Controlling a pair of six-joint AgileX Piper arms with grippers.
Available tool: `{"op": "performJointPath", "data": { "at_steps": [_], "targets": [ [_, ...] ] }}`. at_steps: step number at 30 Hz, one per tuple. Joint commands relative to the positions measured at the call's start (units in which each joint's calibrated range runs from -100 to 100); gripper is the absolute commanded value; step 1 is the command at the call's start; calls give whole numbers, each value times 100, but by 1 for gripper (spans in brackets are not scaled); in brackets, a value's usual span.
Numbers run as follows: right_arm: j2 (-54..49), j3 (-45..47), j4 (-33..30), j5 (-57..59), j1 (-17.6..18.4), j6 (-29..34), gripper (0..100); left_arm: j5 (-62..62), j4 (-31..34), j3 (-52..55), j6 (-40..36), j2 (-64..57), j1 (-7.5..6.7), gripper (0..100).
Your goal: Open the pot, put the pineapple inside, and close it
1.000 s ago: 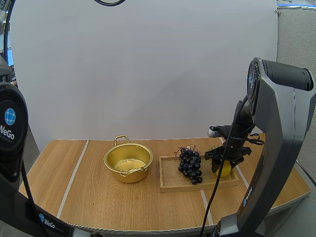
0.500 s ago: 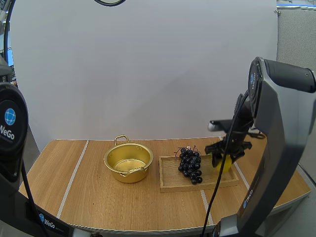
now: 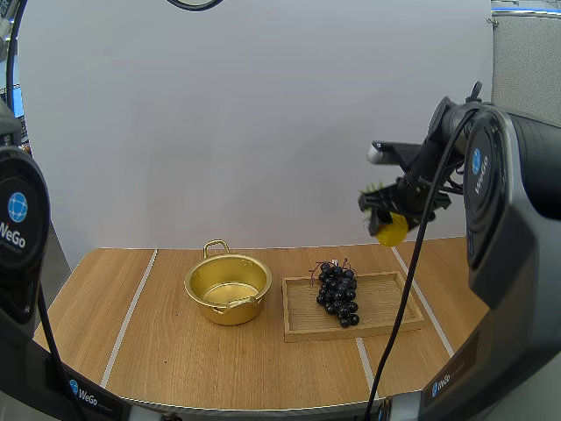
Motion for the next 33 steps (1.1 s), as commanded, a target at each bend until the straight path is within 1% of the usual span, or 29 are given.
{"op": "performJointPath", "data": {
  "at_steps": [1, 5, 8, 12, 16, 26, 30, 33],
  "targets": [
    [-353, -154, 641, 722, 309, -254, 0, -197, 72, -37, -8, -24, -19, 0],
    [-429, -169, 566, 722, 833, -87, 0, -197, 72, -37, -8, -24, -19, 0],
    [-429, -169, 197, 401, 1304, 179, 0, -197, 72, -37, -8, -24, -19, 0],
    [-429, -169, -252, -66, 1845, 521, 0, -197, 72, -37, -8, -24, -19, 0],
    [-380, -169, -567, -424, 2244, 707, 0, -197, 72, -37, -8, -24, -19, 0],
    [403, -169, -565, -1100, 2858, 744, 0, -197, 72, -37, -8, -24, -19, 0],
    [734, -169, -565, -1392, 2981, 755, 0, -197, 72, -37, -8, -24, -19, 0],
    [987, -169, -565, -1723, 2987, 755, 0, -197, 72, -37, -8, -24, -19, 0]
  ]
}}
